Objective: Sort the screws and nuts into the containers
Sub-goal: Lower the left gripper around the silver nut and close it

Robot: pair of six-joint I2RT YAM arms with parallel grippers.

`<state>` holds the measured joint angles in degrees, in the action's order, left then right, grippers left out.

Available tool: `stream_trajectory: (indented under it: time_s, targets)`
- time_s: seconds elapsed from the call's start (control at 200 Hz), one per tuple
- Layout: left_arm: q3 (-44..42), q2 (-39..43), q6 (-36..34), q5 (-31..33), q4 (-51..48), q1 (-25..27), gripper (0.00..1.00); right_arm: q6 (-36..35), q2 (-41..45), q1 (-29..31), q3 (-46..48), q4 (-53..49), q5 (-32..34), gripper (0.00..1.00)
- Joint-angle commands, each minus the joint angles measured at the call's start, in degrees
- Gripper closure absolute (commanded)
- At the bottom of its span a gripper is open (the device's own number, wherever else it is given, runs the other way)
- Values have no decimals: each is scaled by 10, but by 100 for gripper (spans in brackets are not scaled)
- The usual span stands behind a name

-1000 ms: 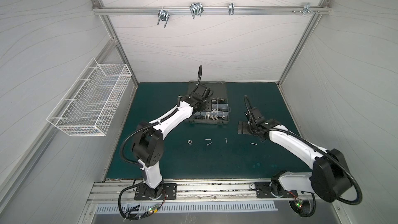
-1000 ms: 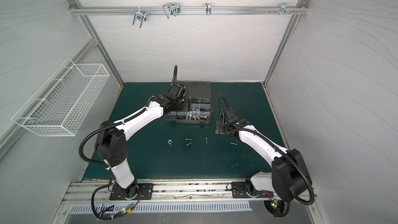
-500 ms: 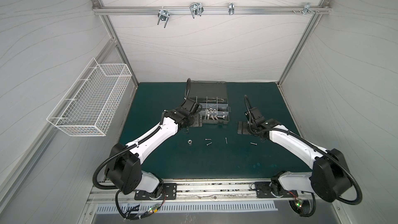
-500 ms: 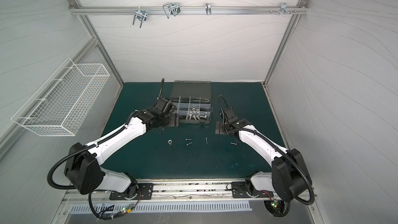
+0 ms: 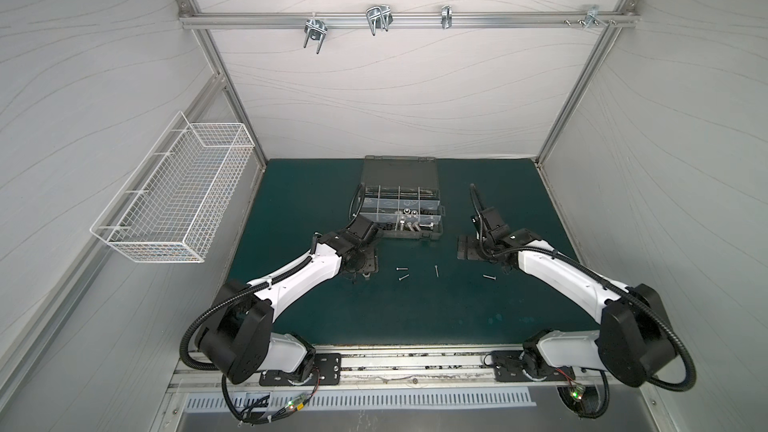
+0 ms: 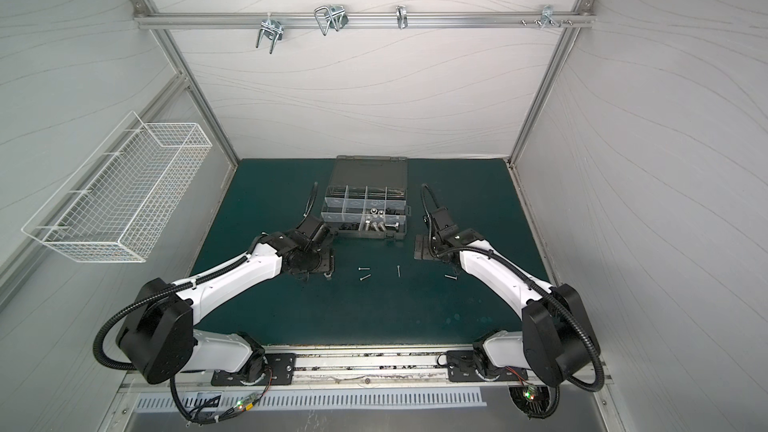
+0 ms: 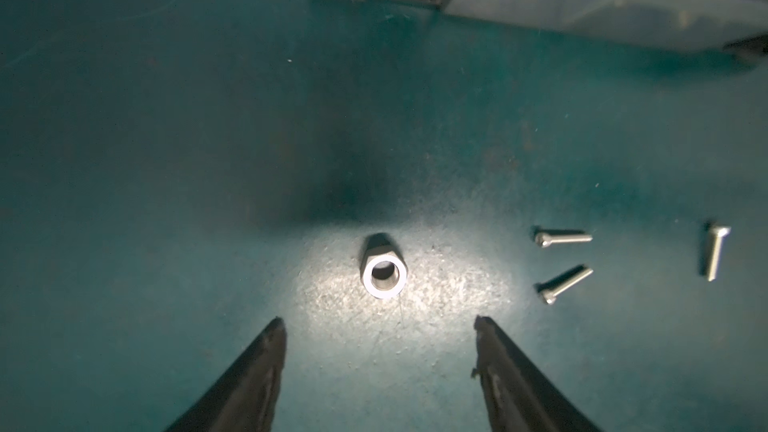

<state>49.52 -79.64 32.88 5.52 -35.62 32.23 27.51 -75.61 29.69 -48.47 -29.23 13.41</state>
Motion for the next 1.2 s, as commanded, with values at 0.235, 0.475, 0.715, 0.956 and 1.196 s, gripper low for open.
stream_trajectory:
  time_s: [0.235,0.475,0.715,0.956,1.196]
  targets:
    - [-7,-69,-13,-37,32,-11,47,10,9,-3,-6,-19,4,1]
    - [7,-111,-21,-45,41,-14,47,14,11,-4,5,-21,7,1]
    - [18,-141,-24,-39,31,-25,51,18,12,-4,0,-20,3,1]
    - [35,-163,-26,-24,15,-25,54,16,13,-3,-6,-25,4,1]
    - [41,-159,-26,-24,-4,-25,62,17,18,-3,-5,-29,9,1]
